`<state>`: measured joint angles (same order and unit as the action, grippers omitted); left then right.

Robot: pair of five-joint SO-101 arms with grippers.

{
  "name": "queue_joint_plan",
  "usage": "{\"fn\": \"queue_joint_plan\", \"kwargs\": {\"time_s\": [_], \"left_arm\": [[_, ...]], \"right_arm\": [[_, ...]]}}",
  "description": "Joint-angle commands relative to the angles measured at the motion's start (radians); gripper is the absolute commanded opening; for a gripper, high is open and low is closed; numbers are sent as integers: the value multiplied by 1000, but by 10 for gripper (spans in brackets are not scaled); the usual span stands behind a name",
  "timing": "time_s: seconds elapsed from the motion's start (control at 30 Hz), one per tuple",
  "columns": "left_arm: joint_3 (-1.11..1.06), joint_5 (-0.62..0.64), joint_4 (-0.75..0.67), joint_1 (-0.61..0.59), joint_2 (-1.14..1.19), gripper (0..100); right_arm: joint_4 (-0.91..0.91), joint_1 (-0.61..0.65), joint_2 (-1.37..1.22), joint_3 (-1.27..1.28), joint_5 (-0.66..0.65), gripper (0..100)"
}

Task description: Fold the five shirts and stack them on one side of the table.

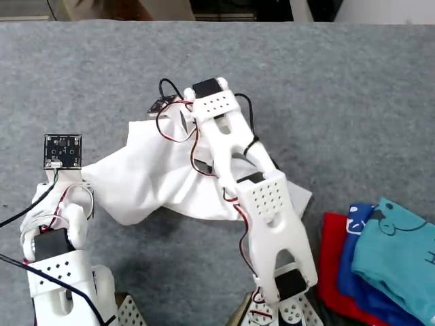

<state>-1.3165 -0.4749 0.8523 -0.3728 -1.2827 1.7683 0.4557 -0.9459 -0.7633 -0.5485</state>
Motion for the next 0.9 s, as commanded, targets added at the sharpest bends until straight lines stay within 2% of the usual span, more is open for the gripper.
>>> {"fn": "queue_joint_plan", "kwargs": {"time_s": [0.0, 0.37, 0.63, 0.87], "left_arm": [[5, -5, -17, 2, -12, 18], [5, -5, -17, 2, -12, 18], [5, -5, -17, 2, -12, 18], [5, -5, -17, 2, -12, 18]], "right_arm": [[15, -39, 84, 41, 11, 180], [-37, -39, 150, 225, 17, 164], [-32, -39, 153, 203, 40, 163], [-3, -33, 252, 156, 126, 168]]}}
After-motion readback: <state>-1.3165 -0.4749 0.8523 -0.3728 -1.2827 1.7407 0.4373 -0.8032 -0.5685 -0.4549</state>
